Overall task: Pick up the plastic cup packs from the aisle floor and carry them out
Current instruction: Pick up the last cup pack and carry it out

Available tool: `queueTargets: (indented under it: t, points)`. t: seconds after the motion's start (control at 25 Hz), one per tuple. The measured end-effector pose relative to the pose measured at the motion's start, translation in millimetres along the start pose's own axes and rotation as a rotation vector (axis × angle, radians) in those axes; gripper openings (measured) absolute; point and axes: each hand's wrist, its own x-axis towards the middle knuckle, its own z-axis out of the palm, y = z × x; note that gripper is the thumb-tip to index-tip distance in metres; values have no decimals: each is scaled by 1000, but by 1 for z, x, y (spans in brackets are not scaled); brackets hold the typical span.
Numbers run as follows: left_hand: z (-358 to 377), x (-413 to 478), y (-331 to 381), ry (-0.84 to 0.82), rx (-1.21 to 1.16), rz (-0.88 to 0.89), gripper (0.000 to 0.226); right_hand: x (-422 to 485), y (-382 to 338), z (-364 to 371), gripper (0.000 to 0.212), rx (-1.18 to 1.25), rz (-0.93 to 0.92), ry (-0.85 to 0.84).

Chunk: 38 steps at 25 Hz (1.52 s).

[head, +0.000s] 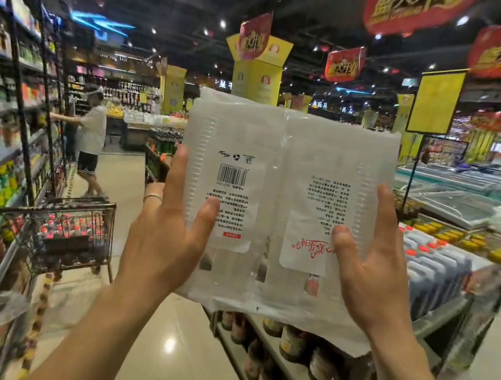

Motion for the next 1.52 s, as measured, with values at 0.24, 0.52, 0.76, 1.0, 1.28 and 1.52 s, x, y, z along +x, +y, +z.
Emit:
queueTargets:
  t: [0.24,0.52,0.76,1.0,1.28,1.52]
  points:
    - [96,24,65,1,-50,67,71,50,72,-63,68,-31,28,30]
    - [214,46,156,-29,-86,82,69,107,156,-155,69,-101,79,61]
    - [289,53,215,-112,-127,117,69,117,216,-215,68,-182,138,135]
    - [384,51,281,-216,-307,208,75,121,279,-282,68,-327,234,250]
    - [522,76,334,-327,-418,249,76,163,372,-325,69,-449,314,330]
    - [633,127,372,-339,-457,267,71,232,458,-341,69,-506,300,383]
